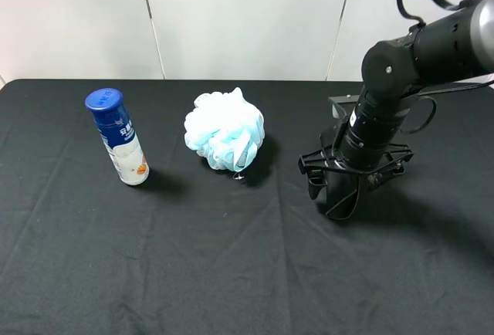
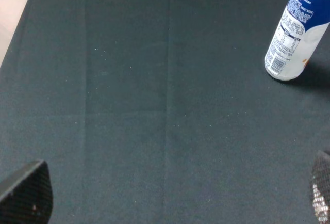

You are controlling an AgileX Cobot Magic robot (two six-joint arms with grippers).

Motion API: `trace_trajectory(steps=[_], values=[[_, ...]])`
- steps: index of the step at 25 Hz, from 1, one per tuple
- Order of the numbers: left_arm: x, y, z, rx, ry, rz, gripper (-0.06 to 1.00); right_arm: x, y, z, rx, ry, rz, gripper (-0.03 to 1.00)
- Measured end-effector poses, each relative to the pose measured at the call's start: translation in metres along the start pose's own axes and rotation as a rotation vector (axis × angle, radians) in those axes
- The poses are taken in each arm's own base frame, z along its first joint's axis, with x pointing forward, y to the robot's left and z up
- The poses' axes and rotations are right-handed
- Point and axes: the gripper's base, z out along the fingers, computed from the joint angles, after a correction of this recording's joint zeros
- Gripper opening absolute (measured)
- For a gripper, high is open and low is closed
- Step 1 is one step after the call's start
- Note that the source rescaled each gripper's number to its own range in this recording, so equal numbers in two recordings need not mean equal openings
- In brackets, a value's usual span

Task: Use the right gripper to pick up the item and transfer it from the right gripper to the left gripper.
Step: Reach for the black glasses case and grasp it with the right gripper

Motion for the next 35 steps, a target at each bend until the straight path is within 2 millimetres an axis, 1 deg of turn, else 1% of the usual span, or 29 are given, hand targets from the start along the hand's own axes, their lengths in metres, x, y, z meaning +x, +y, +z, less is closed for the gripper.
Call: trace_trajectory(steps=[3,5,16,21,35], values=[[0.0,0.0,0.0,0.0,0.0,0.0,1.0,0.0009,-0.0004,0.0103,0.009,0.03,0.001,1.0],[0.0,0.0,0.0,0.0,0.0,0.0,1.0,0.0011,-0.0006,0.0129,0.012,0.037,0.001,1.0],[-0.0001,0.0,0.0,0.0,-0.001,0.0,1.0,0.0013,-0.0011,0.0131,0.018,0.04,-0.001,1.0],[-0.0001,0.0,0.0,0.0,-0.001,0.0,1.0,0.0015,-0.0006,0.0131,0.013,0.043,0.006,0.98],[-0.0001,0.0,0.0,0.0,-0.001,0.0,1.0,0.0031,0.0015,0.013,-0.01,0.06,0.039,0.98]])
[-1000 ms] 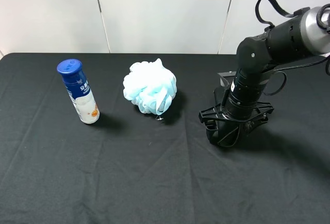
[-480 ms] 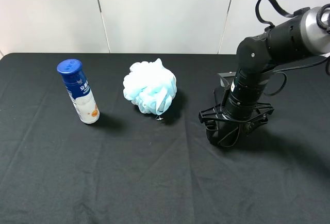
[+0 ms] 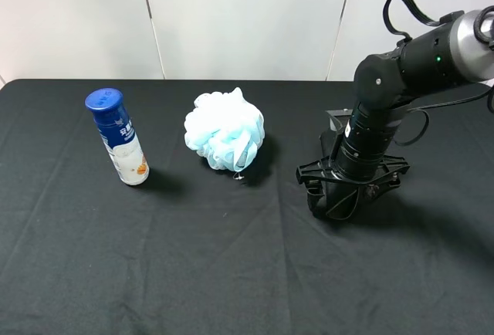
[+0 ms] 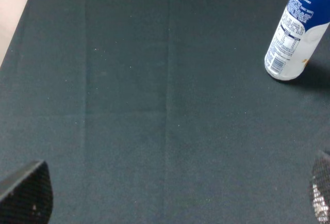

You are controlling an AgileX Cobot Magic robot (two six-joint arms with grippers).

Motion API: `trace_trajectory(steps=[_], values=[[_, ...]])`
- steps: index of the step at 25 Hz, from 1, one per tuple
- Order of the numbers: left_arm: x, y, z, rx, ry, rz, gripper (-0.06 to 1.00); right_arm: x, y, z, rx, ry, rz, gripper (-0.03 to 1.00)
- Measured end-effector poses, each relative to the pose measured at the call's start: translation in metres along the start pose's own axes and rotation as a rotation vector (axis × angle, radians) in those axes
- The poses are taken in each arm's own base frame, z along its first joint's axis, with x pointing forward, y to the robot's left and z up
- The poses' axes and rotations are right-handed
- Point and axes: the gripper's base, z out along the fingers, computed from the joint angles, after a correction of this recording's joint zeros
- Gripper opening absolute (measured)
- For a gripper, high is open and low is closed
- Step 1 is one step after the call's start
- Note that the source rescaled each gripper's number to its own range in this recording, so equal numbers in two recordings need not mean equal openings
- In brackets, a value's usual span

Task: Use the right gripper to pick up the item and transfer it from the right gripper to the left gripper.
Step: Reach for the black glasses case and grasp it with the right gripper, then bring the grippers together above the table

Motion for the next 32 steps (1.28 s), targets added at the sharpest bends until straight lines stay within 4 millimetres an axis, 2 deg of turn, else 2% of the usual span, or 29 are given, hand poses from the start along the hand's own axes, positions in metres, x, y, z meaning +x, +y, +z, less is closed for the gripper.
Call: trace_trajectory(steps=[3,5,7,16,25,29,32], values=[[0.0,0.0,0.0,0.0,0.0,0.0,1.0,0.0,0.001,0.0,-0.007,0.005,0.009,0.97],[0.0,0.0,0.0,0.0,0.0,0.0,1.0,0.001,0.001,0.0,-0.011,0.007,0.014,0.92],[0.0,0.0,0.0,0.0,0.0,0.0,1.0,0.001,0.001,0.0,-0.014,0.007,0.018,0.79],[0.0,0.0,0.0,0.0,0.0,0.0,1.0,-0.001,0.002,0.0,-0.017,-0.006,0.02,0.03],[0.0,0.0,0.0,0.0,0.0,0.0,1.0,-0.003,0.003,-0.003,-0.019,-0.006,0.019,0.02],[0.0,0.0,0.0,0.0,0.0,0.0,1.0,-0.014,0.007,-0.016,-0.024,-0.008,-0.005,0.02],[0.0,0.0,0.0,0.001,0.0,0.0,1.0,-0.02,0.01,-0.034,-0.036,-0.045,-0.027,0.02]])
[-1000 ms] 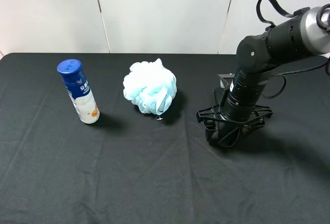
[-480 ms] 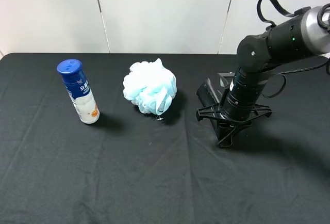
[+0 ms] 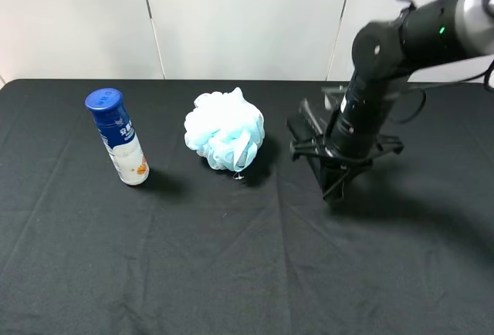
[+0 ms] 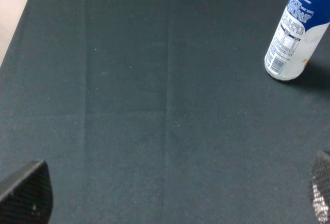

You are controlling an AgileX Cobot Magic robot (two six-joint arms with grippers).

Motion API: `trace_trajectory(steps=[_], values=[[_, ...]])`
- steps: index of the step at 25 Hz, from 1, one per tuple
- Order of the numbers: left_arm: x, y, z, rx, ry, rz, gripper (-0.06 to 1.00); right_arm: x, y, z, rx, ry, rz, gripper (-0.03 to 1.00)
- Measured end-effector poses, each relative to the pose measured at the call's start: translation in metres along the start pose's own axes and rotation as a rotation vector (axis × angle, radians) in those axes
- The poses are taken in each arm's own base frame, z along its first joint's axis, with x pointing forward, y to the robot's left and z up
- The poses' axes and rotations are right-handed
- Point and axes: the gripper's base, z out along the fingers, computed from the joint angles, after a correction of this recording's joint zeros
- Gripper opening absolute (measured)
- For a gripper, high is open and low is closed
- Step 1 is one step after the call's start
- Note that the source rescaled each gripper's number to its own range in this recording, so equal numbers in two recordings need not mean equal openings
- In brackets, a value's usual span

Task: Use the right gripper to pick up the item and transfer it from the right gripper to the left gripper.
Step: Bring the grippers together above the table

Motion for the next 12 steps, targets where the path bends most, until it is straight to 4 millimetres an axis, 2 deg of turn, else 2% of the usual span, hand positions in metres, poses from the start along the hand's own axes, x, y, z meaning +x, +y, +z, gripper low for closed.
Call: trace_trajectory(steps=[12], values=[[0.0,0.0,0.0,-0.001,0.0,0.0,1.0,-0.007,0.006,-0.073,0.001,-0.051,-0.161,0.02]])
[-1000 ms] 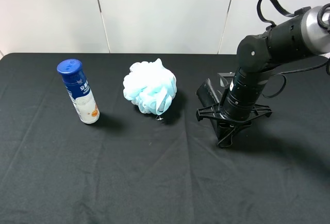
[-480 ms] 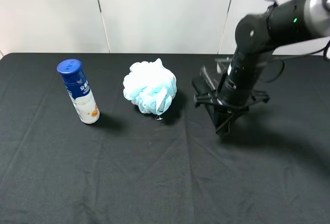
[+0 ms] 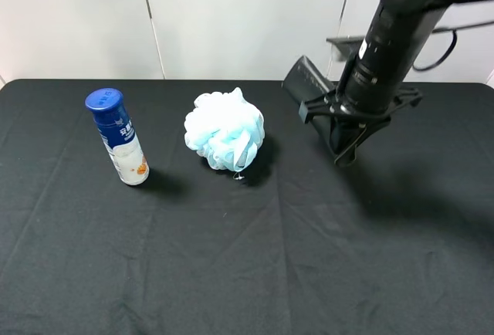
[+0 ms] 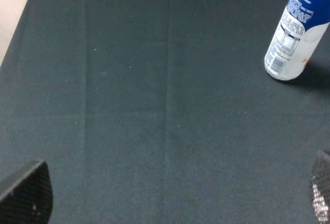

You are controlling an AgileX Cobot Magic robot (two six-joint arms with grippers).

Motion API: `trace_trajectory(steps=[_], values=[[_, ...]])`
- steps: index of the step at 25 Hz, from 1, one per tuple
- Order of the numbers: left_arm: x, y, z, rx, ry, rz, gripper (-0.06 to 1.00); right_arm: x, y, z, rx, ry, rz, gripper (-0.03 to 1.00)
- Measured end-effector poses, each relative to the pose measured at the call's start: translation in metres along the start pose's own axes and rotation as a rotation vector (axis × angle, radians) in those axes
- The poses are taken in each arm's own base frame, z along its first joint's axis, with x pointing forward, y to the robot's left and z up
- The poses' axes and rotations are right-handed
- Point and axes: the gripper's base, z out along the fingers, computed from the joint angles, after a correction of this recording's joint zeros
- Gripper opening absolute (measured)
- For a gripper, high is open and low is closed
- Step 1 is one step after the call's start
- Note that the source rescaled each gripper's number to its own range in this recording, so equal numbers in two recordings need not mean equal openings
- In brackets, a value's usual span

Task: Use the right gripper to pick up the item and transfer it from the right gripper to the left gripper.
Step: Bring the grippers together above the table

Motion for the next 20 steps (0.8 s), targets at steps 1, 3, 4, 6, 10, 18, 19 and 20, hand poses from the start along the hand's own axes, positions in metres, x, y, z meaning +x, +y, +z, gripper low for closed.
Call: trace_trajectory(steps=[1,3,4,6,10,18,19,20], values=[[0.0,0.0,0.0,0.0,0.0,0.0,1.0,-0.002,0.001,-0.005,-0.001,-0.001,-0.016,0.02],[0.0,0.0,0.0,0.0,0.0,0.0,1.0,-0.006,0.002,-0.016,-0.002,-0.004,-0.046,0.02],[0.0,0.0,0.0,0.0,0.0,0.0,1.0,-0.009,0.003,-0.021,-0.003,-0.007,-0.062,0.02],[0.0,0.0,0.0,0.0,0.0,0.0,1.0,-0.012,0.004,-0.03,-0.005,-0.016,-0.089,0.02],[0.0,0.0,0.0,0.0,0.0,0.0,1.0,-0.019,0.006,-0.046,-0.007,-0.036,-0.134,0.02],[0.0,0.0,0.0,0.0,0.0,0.0,1.0,-0.02,0.006,-0.053,-0.009,-0.035,-0.243,0.02],[0.0,0.0,0.0,0.0,0.0,0.0,1.0,-0.02,0.007,-0.053,-0.009,-0.035,-0.256,0.02],[0.0,0.0,0.0,0.0,0.0,0.0,1.0,-0.02,0.007,-0.053,-0.008,-0.035,-0.269,0.02]])
